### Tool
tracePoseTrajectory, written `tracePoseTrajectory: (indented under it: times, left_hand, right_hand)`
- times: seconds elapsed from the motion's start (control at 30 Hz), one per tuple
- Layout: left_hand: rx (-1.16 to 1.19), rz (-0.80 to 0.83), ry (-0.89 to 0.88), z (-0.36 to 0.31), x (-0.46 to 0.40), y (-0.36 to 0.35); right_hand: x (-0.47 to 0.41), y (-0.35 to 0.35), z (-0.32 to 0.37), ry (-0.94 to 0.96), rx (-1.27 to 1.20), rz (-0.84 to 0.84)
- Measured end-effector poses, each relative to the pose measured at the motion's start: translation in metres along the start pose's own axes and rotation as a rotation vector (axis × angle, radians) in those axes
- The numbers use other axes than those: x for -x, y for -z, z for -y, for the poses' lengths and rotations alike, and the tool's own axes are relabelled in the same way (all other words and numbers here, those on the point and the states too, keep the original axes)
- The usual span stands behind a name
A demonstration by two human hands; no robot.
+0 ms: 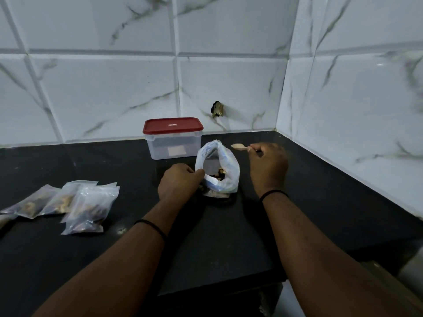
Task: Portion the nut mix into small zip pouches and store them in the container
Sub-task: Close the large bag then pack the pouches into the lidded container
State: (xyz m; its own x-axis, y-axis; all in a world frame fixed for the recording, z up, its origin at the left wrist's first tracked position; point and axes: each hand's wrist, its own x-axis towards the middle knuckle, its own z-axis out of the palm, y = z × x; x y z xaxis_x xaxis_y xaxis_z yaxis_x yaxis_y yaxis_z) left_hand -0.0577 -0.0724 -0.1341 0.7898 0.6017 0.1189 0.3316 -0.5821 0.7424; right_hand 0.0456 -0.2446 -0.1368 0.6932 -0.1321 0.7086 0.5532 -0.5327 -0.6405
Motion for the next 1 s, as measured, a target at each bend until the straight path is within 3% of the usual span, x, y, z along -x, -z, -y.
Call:
tracePoseTrajectory:
  times: [0.2,0.67,1.0]
  left_hand:
    - [0.072,-0.051,0.037,-0.001,-0.003,0.001]
    - [0.167,-0.068,0.089,0.0,0.002,0.01]
    - [0.161,-0.093,0.102,0.001,0.003,0.018]
  right_hand:
    - [0.001,-0.009,-0.006,-0.183,0.121,0.208]
    - [0.003,-0.009,-0.004,-0.256,0.288,0.399]
    - [0.004,-0.009,-0.001,-0.236,0.156,0.297]
